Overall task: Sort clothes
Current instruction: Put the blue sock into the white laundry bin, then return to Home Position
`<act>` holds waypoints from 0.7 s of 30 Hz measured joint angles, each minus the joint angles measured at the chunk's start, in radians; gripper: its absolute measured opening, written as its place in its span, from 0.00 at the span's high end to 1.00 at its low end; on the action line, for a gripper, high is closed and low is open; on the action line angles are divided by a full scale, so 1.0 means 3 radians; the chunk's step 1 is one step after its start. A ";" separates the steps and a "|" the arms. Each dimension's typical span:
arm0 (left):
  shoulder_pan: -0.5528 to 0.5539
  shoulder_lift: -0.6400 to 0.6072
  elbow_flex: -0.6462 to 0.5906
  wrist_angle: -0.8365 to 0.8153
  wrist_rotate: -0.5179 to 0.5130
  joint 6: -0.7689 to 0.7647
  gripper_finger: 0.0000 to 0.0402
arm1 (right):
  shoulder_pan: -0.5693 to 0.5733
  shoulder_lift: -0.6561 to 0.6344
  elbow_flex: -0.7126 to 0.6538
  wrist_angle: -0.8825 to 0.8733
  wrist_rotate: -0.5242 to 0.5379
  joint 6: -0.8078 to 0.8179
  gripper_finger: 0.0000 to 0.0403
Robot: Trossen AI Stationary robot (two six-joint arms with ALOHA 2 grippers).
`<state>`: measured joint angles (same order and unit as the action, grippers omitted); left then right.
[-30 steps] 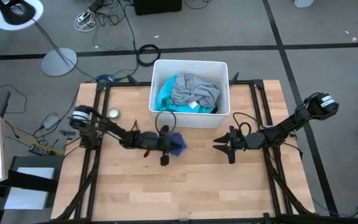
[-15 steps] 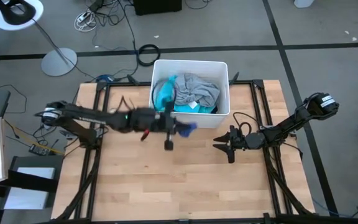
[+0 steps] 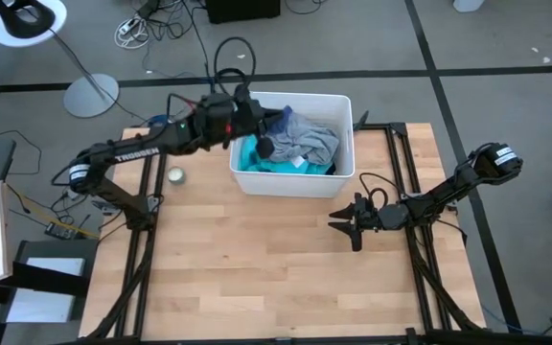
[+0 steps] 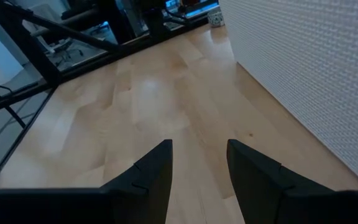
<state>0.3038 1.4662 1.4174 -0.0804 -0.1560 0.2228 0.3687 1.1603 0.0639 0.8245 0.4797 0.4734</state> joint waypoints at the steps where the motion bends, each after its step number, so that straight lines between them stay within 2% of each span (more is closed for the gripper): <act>1: 0.0039 0.0000 0.0000 -0.0067 0.0016 -0.0030 0.90 | 0.0000 0.0000 0.0000 -0.0003 0.0003 -0.0016 0.62; 4: 0.0108 0.0003 -0.0001 -0.0235 0.0164 -0.0082 0.86 | 0.0000 0.0000 0.0000 -0.0011 0.0010 -0.0018 0.62; 13: 0.0117 -0.0009 -0.0001 -0.0295 0.0185 -0.0068 0.73 | 0.0000 0.0000 0.0000 -0.0011 0.0010 -0.0021 0.62; 17: 0.0096 -0.0104 -0.0001 -0.0339 0.0187 -0.0307 0.71 | 0.0000 0.0000 0.0000 -0.0010 -0.0004 -0.0013 0.62; 21: 0.0039 -0.0368 -0.0001 -0.0467 0.0188 -0.0515 0.71 | 0.0000 -0.0001 0.0000 -0.0009 -0.0017 -0.0015 0.62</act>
<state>0.3154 1.3559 1.4170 -0.2206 -0.0998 0.0684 0.3687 1.1601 0.0639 0.8219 0.4747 0.4688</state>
